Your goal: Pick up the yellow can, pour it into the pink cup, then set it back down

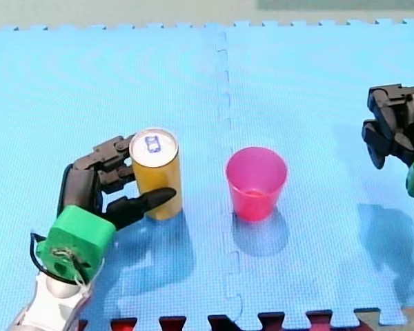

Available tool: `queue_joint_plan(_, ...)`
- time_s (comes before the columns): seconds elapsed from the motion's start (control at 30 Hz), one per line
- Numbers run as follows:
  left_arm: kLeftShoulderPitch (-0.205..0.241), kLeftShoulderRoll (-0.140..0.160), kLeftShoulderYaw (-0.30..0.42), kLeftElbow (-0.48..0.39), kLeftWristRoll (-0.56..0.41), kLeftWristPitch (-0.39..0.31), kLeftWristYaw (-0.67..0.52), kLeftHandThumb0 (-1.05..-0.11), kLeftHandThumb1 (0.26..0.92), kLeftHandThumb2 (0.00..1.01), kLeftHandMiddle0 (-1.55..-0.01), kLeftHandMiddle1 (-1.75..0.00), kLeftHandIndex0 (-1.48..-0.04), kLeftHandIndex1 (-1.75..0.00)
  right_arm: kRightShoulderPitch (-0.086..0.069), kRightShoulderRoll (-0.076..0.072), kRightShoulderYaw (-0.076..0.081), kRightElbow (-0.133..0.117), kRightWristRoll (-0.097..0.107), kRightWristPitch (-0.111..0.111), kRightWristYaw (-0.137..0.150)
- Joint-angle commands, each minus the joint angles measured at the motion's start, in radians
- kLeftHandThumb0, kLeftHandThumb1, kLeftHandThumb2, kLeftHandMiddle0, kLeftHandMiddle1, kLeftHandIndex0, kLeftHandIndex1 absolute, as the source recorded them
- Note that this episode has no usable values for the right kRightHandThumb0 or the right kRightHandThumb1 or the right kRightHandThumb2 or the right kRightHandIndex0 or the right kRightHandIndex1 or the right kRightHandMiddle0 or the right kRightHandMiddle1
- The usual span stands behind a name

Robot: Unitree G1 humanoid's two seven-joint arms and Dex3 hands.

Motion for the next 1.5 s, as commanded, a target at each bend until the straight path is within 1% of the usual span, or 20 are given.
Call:
queue_joint_plan(0.0,-0.011,0.009,-0.012,0.024,0.026,-0.026,0.029,-0.383,0.799,0.00,-1.34,-0.02,-1.20,0.00,-0.004,-0.005,-0.004,-0.001,0.003,0.005,0.001)
queue_joint_plan(0.1,-0.017,0.020,-0.031,0.042,0.079,-0.037,0.086,-0.378,0.798,0.00,-1.33,-0.01,-1.19,0.00,-0.003,-0.007,-0.005,-0.002,0.005,0.005,0.003)
queue_joint_plan(0.23,-0.024,0.026,-0.050,0.066,0.124,-0.042,0.149,-0.364,0.794,0.00,-1.33,-0.01,-1.19,0.00,-0.003,-0.010,-0.005,-0.002,0.004,0.004,0.004)
queue_joint_plan(0.4,-0.033,0.027,-0.064,0.105,0.139,-0.055,0.183,-0.362,0.796,0.00,-1.32,0.00,-1.19,0.00,-0.004,-0.013,-0.004,-0.001,0.002,0.004,0.001)
queue_joint_plan(0.53,-0.048,0.021,-0.069,0.155,0.132,-0.062,0.192,-0.361,0.796,0.00,-1.32,0.00,-1.19,0.00,-0.005,-0.015,-0.004,0.000,0.001,0.005,0.001)
queue_joint_plan(0.6,-0.054,0.014,-0.063,0.176,0.112,-0.068,0.175,-0.361,0.797,0.00,-1.32,0.00,-1.19,0.00,-0.004,-0.017,-0.005,0.000,0.002,0.005,0.002)
queue_joint_plan(0.7,-0.059,0.000,-0.043,0.197,0.056,-0.080,0.116,-0.362,0.799,0.00,-1.31,0.00,-1.17,0.00,-0.005,-0.019,-0.006,0.000,0.003,0.005,0.003)
queue_joint_plan(1.0,-0.064,-0.038,0.016,0.211,-0.081,-0.069,-0.029,-0.366,0.802,0.00,-1.30,0.00,-1.17,0.00,-0.006,-0.024,-0.007,-0.002,0.004,0.004,0.009)
queue_joint_plan(1.3,-0.065,-0.064,0.066,0.223,-0.158,-0.057,-0.123,-0.385,0.802,0.00,-1.32,-0.01,-1.18,0.00,-0.008,-0.029,-0.009,-0.003,0.005,0.005,0.015)
queue_joint_plan(1.47,-0.065,-0.072,0.083,0.229,-0.181,-0.051,-0.154,-0.388,0.798,0.00,-1.32,-0.01,-1.18,0.00,-0.007,-0.030,-0.009,-0.004,0.006,0.004,0.016)
